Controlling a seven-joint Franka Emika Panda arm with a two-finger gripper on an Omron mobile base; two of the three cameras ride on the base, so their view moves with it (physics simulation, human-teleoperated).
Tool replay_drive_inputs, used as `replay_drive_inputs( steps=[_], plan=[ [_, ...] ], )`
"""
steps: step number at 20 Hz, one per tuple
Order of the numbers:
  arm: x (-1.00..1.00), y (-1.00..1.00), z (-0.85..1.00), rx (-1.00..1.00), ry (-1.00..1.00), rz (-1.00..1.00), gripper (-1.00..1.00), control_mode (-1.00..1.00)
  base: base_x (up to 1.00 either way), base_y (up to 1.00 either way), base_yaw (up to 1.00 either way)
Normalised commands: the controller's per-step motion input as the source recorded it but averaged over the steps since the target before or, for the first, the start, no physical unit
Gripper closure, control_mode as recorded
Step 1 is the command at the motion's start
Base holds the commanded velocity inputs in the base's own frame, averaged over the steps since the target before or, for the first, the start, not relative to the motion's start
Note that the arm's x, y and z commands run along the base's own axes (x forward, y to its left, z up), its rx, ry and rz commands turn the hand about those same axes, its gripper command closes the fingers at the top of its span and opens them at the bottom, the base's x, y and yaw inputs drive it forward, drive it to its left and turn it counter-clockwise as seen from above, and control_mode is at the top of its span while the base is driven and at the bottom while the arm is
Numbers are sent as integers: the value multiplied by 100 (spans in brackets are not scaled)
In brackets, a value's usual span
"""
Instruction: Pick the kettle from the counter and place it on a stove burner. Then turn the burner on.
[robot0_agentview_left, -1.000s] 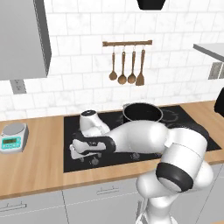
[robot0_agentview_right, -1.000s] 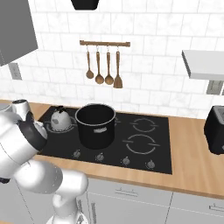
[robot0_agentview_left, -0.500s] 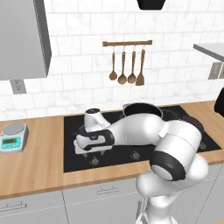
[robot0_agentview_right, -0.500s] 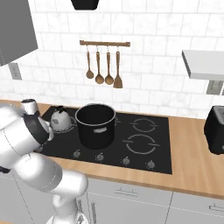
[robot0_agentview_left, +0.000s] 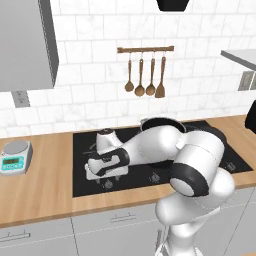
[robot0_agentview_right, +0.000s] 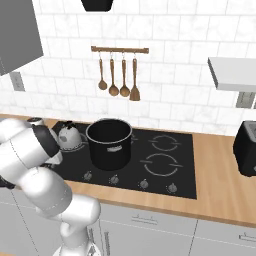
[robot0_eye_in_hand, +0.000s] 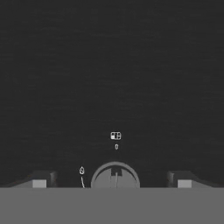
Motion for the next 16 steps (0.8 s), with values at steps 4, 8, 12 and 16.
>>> replay_drive_inputs(
  steps=[4, 8, 12, 16],
  plan=[
    [-30, 0, -9, 0, 0, 0, -100, -100, 0, 0, 0],
    [-1, 0, -6, 0, 0, 0, -100, -100, 0, 0, 0],
    [7, -2, -27, -2, 0, 0, -100, -100, 0, 0, 0],
    [2, 0, -1, 0, 0, 0, -100, -100, 0, 0, 0]
  ],
)
